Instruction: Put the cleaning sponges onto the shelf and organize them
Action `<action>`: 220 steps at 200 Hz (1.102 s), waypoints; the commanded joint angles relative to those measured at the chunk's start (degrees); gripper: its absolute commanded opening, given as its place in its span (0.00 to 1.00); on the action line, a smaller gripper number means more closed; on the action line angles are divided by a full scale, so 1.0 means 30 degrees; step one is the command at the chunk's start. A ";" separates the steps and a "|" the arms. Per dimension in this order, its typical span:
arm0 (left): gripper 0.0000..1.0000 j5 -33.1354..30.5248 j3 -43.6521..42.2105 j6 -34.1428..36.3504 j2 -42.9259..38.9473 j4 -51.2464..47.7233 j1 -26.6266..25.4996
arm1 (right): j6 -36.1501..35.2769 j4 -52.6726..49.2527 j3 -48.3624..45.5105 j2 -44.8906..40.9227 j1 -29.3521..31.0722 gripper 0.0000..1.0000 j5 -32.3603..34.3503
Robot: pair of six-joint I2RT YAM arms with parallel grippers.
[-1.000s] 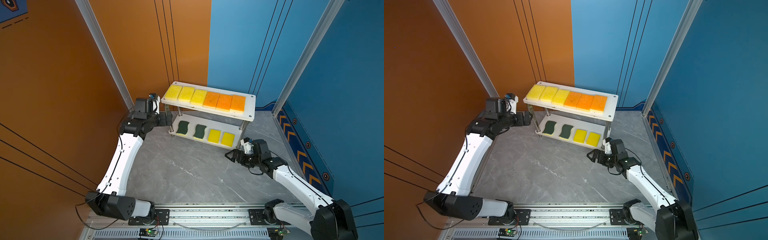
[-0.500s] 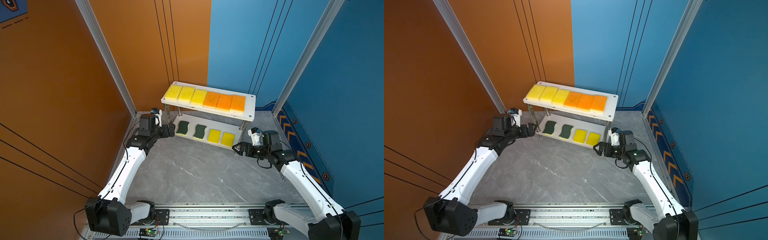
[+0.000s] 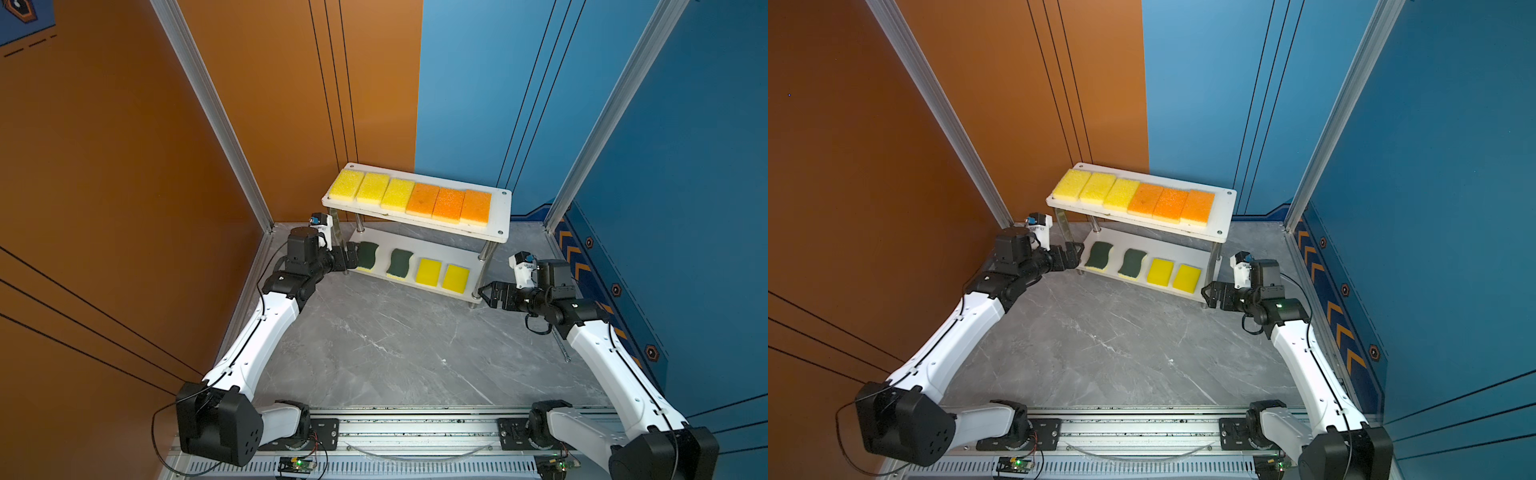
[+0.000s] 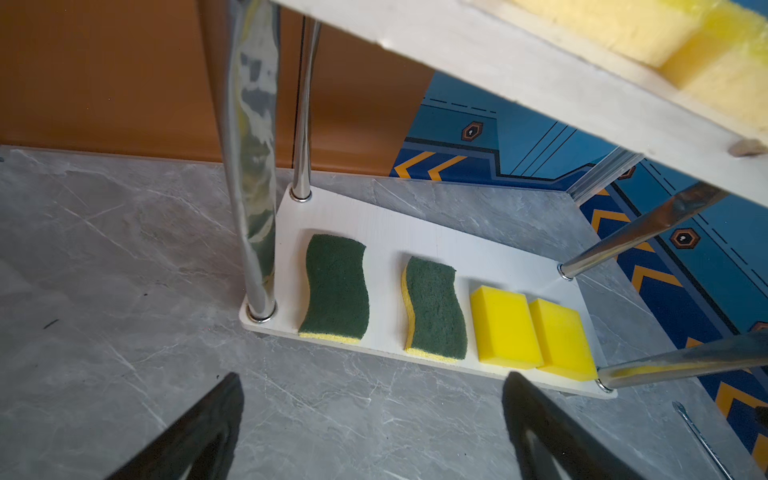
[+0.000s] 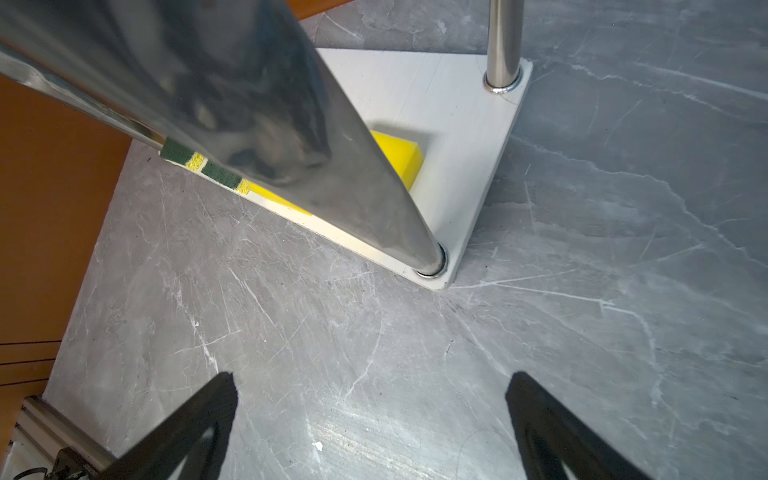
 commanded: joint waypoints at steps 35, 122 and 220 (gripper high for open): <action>0.98 -0.0436 -0.0445 -0.0383 -0.0408 0.1269 -0.1087 | -0.0500 0.0278 -0.1808 -0.2752 -0.0270 1.00 0.1036; 0.98 -0.3968 -0.3903 0.0186 -0.3507 0.2125 -0.2009 | -0.0011 0.2407 -0.3240 -0.3729 -0.0863 1.00 0.1244; 0.98 -0.4248 -0.5466 0.2177 -0.2566 0.3663 -0.0092 | -0.0910 0.7874 -0.6308 -0.3177 -0.3034 1.00 0.5779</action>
